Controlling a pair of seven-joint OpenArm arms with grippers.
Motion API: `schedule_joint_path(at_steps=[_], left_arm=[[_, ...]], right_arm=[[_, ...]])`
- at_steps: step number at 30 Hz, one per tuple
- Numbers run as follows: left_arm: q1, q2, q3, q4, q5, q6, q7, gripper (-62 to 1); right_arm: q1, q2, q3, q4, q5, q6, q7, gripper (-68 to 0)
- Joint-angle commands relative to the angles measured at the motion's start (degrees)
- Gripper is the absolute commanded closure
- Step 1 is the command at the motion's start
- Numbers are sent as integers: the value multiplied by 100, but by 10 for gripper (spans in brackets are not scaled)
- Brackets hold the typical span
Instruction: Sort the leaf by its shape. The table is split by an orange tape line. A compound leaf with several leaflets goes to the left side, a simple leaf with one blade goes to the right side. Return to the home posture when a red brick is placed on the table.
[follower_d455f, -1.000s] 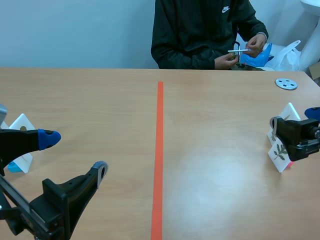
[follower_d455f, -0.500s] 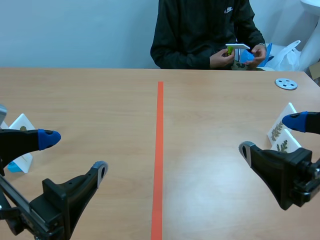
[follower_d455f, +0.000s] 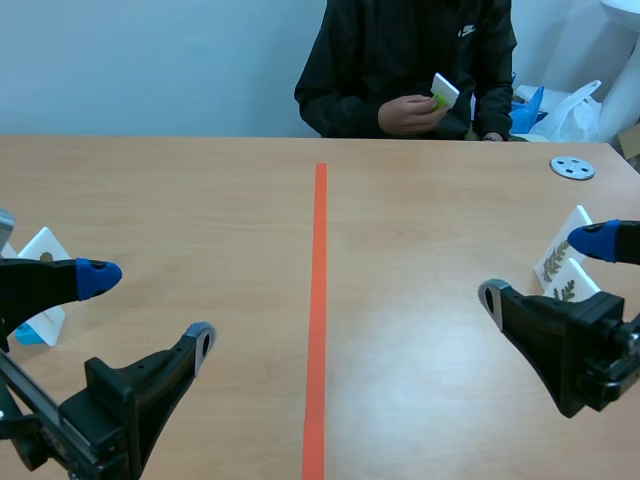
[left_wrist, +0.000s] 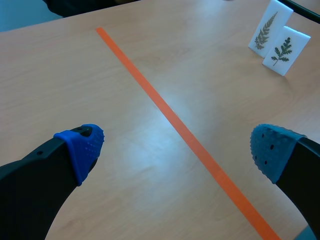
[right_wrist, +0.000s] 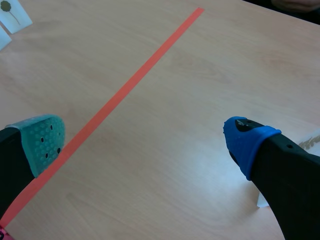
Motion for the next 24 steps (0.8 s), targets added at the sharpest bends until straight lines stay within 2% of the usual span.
schedule_joint_path(at_steps=[1,6,15,24], left_arm=[[0,11,-26,37,-57,-9,-81,-623],[0,11,-26,37,-57,-9,-81,-623],[0,11,-26,37,-57,-9,-79,-623],[0,11,-26,37,-57,-9,-79,-623]], right_arm=[[52,85,-11,15,61,-129,68,-679],[72,70,-63,15,63,-372,42,-679],[101,72,-433,15,57,-413,-15,-679],[101,74,-546,15,-11,-625,-17,-679]])
